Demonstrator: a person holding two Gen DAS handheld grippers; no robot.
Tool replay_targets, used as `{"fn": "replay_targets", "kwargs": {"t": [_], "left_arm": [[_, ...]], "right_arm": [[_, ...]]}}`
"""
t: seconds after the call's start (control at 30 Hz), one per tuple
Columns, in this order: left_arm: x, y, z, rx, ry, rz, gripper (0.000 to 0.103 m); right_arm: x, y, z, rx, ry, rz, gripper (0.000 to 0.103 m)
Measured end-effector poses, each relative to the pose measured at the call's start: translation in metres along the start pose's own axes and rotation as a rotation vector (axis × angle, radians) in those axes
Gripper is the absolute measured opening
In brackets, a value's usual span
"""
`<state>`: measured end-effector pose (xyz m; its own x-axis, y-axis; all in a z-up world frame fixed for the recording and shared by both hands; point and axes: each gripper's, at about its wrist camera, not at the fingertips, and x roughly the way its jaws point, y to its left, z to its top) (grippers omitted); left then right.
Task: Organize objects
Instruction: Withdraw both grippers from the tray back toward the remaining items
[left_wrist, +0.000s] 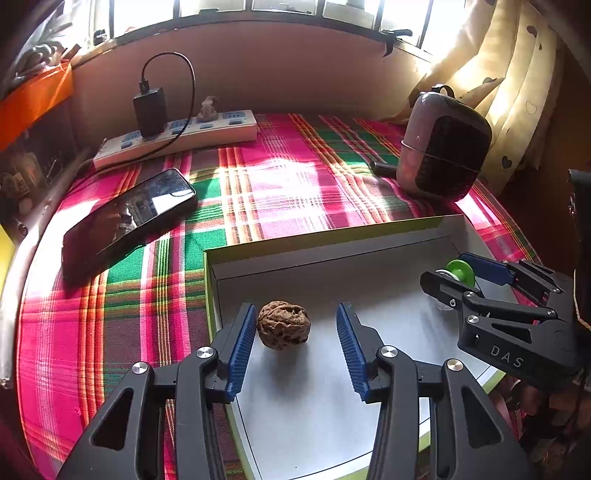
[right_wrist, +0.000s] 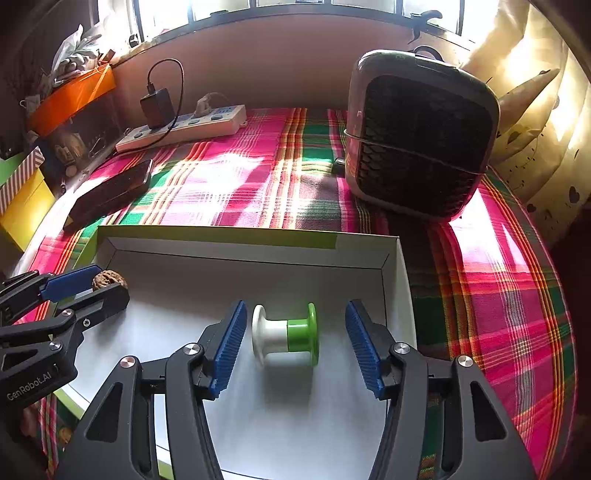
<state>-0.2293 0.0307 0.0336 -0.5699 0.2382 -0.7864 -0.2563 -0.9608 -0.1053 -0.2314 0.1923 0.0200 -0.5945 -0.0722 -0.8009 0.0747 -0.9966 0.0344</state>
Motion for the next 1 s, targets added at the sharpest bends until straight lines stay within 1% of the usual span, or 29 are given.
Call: {"fn": "replay_targets", "kwargs": {"t": [0.2, 0.3, 0.4, 0.5, 0.63, 0.9, 1.0], "left_arm": [[-0.016, -0.006, -0.007, 0.024, -0.029, 0.010, 0.047], [-0.023, -0.007, -0.011, 0.015, -0.033, 0.003, 0.047], [-0.031, -0.010, -0.016, 0.020, -0.046, 0.017, 0.047], [-0.040, -0.011, -0.021, 0.017, -0.059, 0.013, 0.047], [-0.052, -0.017, -0.031, 0.049, -0.090, 0.061, 0.047], [-0.067, -0.017, -0.049, 0.015, -0.091, 0.015, 0.047], [-0.075, -0.018, -0.058, 0.019, -0.104, 0.016, 0.047]], "right_arm": [[-0.012, 0.001, -0.007, 0.003, -0.017, 0.001, 0.057], [-0.020, 0.002, -0.012, 0.002, -0.028, -0.005, 0.057], [-0.029, 0.002, -0.016, 0.003, -0.044, -0.014, 0.057], [-0.039, 0.002, -0.020, 0.003, -0.059, -0.015, 0.057], [-0.049, 0.001, -0.028, 0.009, -0.073, -0.012, 0.057], [-0.068, 0.003, -0.047, -0.001, -0.103, -0.008, 0.057], [-0.080, 0.004, -0.057, -0.022, -0.125, -0.019, 0.057]]}}
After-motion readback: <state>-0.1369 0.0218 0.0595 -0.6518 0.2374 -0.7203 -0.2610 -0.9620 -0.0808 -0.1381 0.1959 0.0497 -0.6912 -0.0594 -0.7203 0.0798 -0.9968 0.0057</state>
